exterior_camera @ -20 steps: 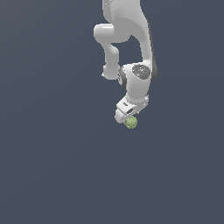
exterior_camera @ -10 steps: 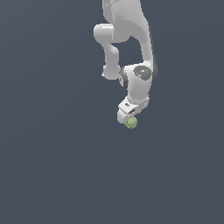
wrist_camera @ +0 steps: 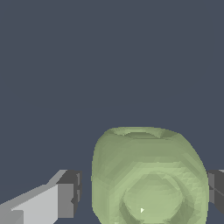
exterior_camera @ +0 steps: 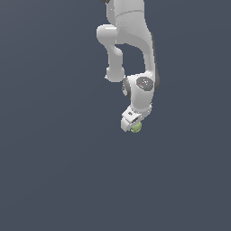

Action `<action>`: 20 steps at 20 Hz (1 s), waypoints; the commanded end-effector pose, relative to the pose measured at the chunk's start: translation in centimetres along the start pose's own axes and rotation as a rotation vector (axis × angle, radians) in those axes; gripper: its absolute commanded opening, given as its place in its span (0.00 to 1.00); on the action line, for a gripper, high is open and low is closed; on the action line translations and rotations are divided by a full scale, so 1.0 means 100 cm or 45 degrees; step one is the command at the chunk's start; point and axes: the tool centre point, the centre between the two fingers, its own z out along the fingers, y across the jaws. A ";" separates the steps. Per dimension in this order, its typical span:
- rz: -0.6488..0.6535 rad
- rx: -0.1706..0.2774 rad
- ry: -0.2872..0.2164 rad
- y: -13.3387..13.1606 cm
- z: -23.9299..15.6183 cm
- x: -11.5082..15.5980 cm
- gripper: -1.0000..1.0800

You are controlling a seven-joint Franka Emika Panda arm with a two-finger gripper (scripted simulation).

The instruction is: Pick up the object and move it to a goal position.

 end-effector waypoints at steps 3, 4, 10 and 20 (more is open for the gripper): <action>-0.001 -0.001 0.001 0.000 0.006 0.001 0.96; -0.001 -0.001 0.001 0.000 0.006 0.001 0.00; -0.001 -0.001 0.001 0.000 0.006 0.001 0.00; 0.000 -0.002 0.002 0.006 0.006 -0.010 0.00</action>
